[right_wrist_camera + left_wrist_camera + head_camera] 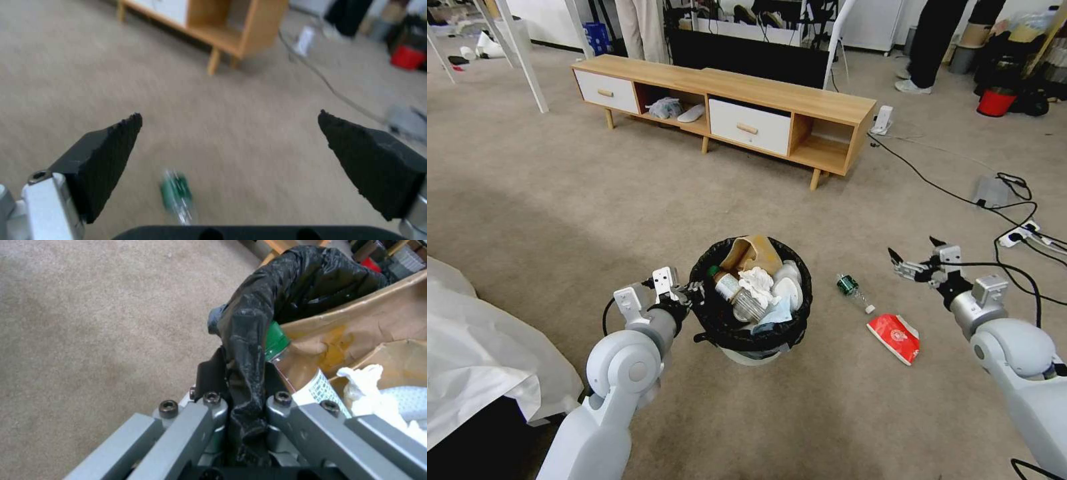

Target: Pick up the trash bin and place the garbage on the floor into it.

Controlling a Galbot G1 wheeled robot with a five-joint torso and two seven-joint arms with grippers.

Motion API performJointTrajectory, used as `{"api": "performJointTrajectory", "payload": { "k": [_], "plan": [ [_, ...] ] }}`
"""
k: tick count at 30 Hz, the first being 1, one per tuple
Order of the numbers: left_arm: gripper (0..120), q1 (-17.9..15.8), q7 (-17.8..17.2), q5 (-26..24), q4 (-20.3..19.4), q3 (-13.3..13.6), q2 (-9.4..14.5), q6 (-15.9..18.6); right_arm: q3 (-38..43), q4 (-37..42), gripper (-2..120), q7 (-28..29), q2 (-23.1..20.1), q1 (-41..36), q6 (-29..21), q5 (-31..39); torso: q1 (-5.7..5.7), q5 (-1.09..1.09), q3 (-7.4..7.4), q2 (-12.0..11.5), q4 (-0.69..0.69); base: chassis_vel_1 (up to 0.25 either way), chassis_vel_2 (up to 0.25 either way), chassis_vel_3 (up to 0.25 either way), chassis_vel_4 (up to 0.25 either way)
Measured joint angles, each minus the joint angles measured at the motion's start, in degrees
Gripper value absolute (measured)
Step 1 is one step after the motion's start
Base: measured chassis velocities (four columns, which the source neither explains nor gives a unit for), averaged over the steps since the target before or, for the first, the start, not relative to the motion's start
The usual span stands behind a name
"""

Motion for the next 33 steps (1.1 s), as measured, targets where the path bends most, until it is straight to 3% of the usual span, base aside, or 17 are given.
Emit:
{"api": "performJointTrajectory", "payload": {
  "k": [13, 21, 33],
  "plan": [
    [4, -0.1, 0.0, 0.2, 0.6, 0.0, -0.5, 0.0, -3.1, -12.5, 100, -1.5, 0.0, 2.0, 0.1, -2.2, 0.00, 0.00, 0.00, 0.0, 0.00, 0.000, 0.000, 0.000, 0.000],
    [4, -0.1, 0.1, 0.3, 0.7, 0.1, -0.7, 0.0, -10.1, -22.8, 100, -4.4, 2.4, 8.2, 3.0, -4.7, -0.01, -0.01, 0.00, 0.0, 0.00, 0.000, 0.000, 0.000, 0.000],
    [4, 0.2, 0.2, 0.2, 0.2, -0.7, 0.0, 0.0, -12.2, -29.9, 100, -7.7, 3.6, 10.5, 4.3, -7.5, 0.00, -0.01, 0.00, 0.0, 0.00, 0.000, 0.000, 0.000, 0.000]
  ]
}}
